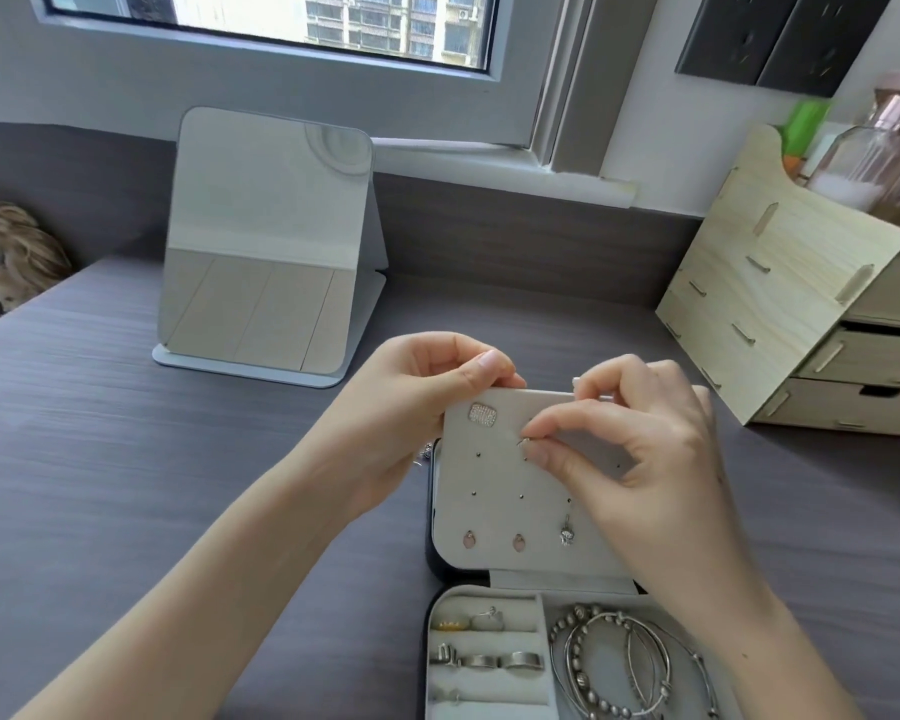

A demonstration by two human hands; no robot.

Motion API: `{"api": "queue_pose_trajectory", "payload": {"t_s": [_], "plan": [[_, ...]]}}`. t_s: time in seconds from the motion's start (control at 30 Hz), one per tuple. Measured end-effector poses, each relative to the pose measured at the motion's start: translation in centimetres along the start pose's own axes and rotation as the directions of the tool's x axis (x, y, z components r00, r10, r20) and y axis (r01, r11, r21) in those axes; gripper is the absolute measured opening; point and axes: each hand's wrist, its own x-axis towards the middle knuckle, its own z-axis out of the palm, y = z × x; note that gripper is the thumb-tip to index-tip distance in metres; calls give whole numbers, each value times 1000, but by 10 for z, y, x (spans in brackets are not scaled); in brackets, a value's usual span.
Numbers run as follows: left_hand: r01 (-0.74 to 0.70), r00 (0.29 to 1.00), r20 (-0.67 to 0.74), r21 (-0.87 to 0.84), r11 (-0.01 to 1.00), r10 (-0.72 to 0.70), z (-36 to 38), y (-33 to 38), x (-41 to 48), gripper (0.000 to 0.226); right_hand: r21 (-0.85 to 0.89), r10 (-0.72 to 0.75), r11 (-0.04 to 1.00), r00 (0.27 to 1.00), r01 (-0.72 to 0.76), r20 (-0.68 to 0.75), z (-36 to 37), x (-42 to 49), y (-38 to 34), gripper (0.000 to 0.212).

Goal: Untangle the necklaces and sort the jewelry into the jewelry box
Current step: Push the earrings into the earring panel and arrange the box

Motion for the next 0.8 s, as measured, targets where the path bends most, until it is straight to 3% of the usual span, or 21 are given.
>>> {"api": "queue_pose_trajectory", "payload": {"t_s": [0.43,0.8], "plan": [[59,998,33,-66,996,-57,-1,5,-3,19,118,91,988,995,-97,51,-7,0,-1,24],[39,997,72,-88,995,-33,1,8,-5,16,67,91,993,993,-96,79,-18,2,-6,23]]}}
